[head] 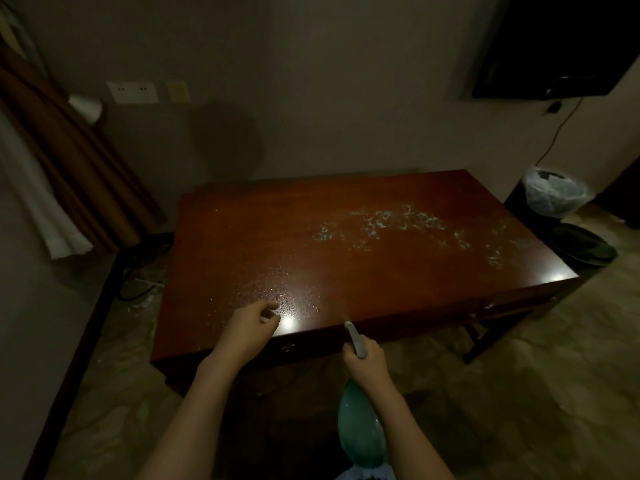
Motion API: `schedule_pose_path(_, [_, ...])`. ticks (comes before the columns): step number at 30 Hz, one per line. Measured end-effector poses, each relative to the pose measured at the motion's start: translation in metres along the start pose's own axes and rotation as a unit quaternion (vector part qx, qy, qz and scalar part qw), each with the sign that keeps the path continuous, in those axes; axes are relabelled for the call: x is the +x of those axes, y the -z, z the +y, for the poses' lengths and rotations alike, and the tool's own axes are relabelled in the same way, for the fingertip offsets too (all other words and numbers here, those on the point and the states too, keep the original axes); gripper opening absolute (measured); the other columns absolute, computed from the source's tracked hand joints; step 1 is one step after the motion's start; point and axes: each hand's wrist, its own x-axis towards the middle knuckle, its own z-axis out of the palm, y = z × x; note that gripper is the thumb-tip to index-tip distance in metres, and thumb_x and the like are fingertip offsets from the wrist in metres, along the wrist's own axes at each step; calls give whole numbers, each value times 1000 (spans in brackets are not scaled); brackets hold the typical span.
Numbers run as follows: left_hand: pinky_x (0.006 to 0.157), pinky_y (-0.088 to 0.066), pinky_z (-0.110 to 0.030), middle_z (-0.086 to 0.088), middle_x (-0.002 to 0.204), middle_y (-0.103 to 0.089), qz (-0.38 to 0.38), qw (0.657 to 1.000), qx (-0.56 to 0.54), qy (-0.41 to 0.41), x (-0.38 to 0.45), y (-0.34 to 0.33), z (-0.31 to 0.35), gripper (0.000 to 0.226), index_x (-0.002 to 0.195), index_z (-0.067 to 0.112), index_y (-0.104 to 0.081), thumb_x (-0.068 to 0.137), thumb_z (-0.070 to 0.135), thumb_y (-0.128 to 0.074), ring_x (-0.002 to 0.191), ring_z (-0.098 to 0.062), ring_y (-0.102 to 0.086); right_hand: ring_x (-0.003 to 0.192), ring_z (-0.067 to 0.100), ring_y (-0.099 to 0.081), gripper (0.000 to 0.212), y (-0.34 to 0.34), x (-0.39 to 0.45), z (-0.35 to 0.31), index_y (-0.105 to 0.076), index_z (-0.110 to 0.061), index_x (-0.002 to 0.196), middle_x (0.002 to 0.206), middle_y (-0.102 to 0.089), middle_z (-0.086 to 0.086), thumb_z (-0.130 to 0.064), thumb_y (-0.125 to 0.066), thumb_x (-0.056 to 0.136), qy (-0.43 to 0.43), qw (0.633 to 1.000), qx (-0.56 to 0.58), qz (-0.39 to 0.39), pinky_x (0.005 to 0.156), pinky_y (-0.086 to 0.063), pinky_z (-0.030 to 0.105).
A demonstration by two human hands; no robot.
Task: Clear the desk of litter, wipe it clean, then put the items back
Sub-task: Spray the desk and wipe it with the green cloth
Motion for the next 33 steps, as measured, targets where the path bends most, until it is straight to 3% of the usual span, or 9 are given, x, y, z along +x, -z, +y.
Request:
schedule_pose_path(3, [79, -40, -22, 1, 113, -61, 8, 1000, 10, 12, 10, -3, 8, 31, 125, 18, -59, 94, 22, -56, 92, -8, -54, 58, 12, -43, 29, 5, 16, 1, -45, -13, 66, 67, -48, 2, -13, -49, 95, -3, 999, 45, 14, 53, -34, 24])
schedule_pose_path(7, [83, -42, -23, 0, 119, -61, 24, 999, 15, 19, 31, -4, 28, 32, 125, 18, -58, 95, 24, -56, 96, -8, -54, 58, 11, -42, 21, 22, 44, -7, -53, -4, 74, 67, -47, 2, -8, -47, 94, 24, 999, 26, -17, 46, -34, 13])
schedule_pose_path(8, [83, -41, -22, 0, 119, -61, 30, 999, 13, 18, 38, -5, 34, 32, 126, 17, -58, 95, 24, -56, 96, -8, -53, 59, 12, -43, 18, 26, 53, -9, -56, 0, 78, 68, -48, 4, -7, -47, 93, 32, 999, 19, -24, 47, -33, 15])
schedule_pose_path(10, [82, -41, -21, 0, 118, -60, 45, 999, 3, 15, 49, -9, 47, 31, 125, 16, -58, 95, 23, -56, 96, -8, -54, 58, 13, -43, 23, 34, 69, -9, -52, -5, 69, 66, -48, 3, -8, -49, 92, 41, 999, 12, -21, 50, -33, 22])
schedule_pose_path(16, [80, -40, -20, 1, 115, -63, 59, 998, 5, 18, 83, -28, 72, 29, 122, 16, -59, 94, 21, -57, 94, -7, -55, 52, 11, -40, 37, 57, 110, -3, -42, -15, 58, 60, -46, 0, -14, -48, 94, 41, 999, 19, -3, 49, -31, 23])
schedule_pose_path(22, [80, -40, -20, 0, 113, -64, 57, 998, 14, 25, 95, -42, 81, 30, 123, 16, -59, 93, 22, -58, 93, -7, -56, 51, 8, -38, 35, 70, 134, -4, -41, -16, 60, 60, -43, -3, -14, -49, 93, 46, 995, -32, -86, 43, -27, 14])
schedule_pose_path(29, [83, -41, -22, 1, 116, -61, 68, 997, 14, 44, 104, -34, 77, 30, 124, 17, -58, 95, 22, -55, 95, -7, -53, 50, 9, -40, 39, 64, 153, -12, -44, -14, 57, 58, -46, -1, -16, -48, 96, 31, 998, -4, -46, 38, -31, 13])
schedule_pose_path(31, [85, -43, -23, 0, 118, -61, 65, 997, 14, 48, 109, -33, 74, 31, 125, 17, -57, 95, 22, -55, 96, -7, -54, 51, 9, -39, 33, 61, 159, -17, -49, -10, 64, 60, -45, -1, -15, -48, 96, 25, 999, -3, -45, 38, -31, 11])
schedule_pose_path(33, [85, -43, -22, -1, 120, -60, 55, 997, 19, 52, 117, -32, 72, 33, 128, 16, -56, 95, 22, -54, 97, -7, -53, 55, 11, -42, 19, 58, 167, -24, -57, -6, 83, 64, -45, -2, -16, -47, 95, 29, 997, -30, -59, 40, -31, 11])
